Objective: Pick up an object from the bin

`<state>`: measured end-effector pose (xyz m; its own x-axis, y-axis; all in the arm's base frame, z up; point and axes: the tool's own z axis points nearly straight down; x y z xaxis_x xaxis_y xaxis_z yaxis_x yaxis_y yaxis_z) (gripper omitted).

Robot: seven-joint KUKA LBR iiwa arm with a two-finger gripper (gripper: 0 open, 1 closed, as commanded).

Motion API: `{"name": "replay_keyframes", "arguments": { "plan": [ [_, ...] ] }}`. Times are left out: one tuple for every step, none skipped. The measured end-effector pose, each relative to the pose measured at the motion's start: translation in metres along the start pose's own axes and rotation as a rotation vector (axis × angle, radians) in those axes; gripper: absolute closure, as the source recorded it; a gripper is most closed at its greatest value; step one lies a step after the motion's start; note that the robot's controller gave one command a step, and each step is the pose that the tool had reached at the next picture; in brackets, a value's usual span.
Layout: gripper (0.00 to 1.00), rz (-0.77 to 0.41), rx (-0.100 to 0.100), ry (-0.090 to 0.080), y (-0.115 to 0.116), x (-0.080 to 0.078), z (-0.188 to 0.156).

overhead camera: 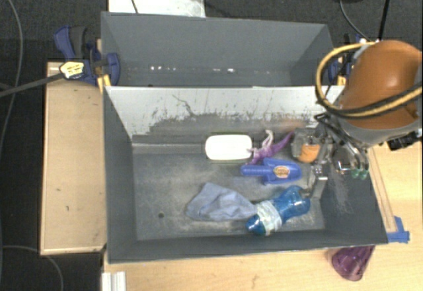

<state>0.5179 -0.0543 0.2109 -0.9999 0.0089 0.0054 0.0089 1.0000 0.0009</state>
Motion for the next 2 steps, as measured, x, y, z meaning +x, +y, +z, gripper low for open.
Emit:
{"name": "replay_keyframes", "arguments": {
  "plan": [
    [0.00,-0.002,0.001,-0.008,0.000,-0.001,-0.005],
    [0.00,-0.043,0.002,-0.015,0.012,-0.009,0.036]
  ]
}}
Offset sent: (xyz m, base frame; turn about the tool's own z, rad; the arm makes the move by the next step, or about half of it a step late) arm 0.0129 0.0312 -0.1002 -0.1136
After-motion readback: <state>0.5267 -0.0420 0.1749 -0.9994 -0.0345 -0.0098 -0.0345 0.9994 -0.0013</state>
